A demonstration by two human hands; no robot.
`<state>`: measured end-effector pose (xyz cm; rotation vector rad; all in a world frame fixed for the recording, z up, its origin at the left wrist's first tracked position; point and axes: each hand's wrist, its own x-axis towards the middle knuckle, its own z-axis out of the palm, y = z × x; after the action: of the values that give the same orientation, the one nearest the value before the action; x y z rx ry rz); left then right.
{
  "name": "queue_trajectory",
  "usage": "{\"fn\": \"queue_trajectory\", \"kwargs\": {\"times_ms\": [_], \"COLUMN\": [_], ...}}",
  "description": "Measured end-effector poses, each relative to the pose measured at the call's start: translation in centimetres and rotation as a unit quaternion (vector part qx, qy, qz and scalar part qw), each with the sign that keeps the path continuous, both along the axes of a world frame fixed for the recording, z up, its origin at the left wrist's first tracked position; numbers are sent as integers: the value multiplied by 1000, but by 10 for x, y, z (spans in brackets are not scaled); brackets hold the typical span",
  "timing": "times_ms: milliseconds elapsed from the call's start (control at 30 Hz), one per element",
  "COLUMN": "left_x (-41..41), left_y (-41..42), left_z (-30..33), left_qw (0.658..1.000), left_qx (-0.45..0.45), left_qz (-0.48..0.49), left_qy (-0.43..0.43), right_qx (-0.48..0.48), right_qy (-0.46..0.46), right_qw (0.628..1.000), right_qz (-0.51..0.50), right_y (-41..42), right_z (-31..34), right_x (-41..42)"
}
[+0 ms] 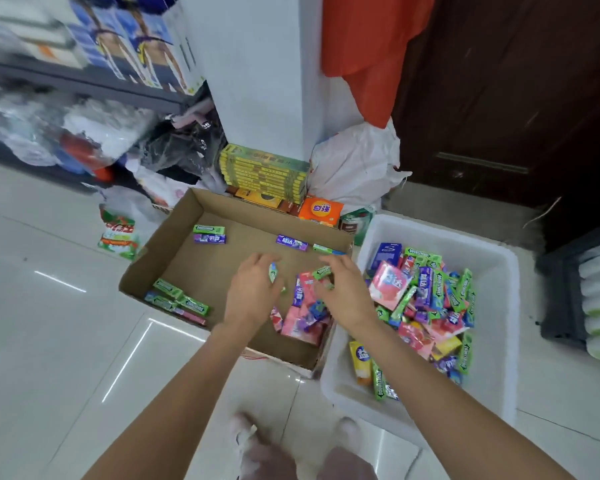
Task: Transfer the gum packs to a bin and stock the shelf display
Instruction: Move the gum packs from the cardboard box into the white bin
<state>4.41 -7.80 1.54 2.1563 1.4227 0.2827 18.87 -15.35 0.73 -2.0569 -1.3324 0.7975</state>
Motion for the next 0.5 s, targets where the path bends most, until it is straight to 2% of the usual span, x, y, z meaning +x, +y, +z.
{"fn": "queue_trajectory", "kwargs": {"times_ms": [133, 200, 333, 500], "left_x": [-74, -107, -157, -184], "left_y": [38, 58, 99, 140], "left_z": [-9, -17, -37, -61], "left_qw": [997, 996, 991, 973], "left_qx": [-13, -32, -71, -139], "left_qz": [64, 63, 13, -92], "left_qy": [39, 61, 116, 158], "right_qx": [1, -11, -67, -148], "right_qy": [-15, -13, -34, -17], "right_qw": [998, 997, 992, 981], "right_qz": [55, 72, 98, 127], "right_y": [41, 62, 98, 125], "right_z": [-6, -13, -38, -72], "right_x": [-61, -91, -141, -176]}}
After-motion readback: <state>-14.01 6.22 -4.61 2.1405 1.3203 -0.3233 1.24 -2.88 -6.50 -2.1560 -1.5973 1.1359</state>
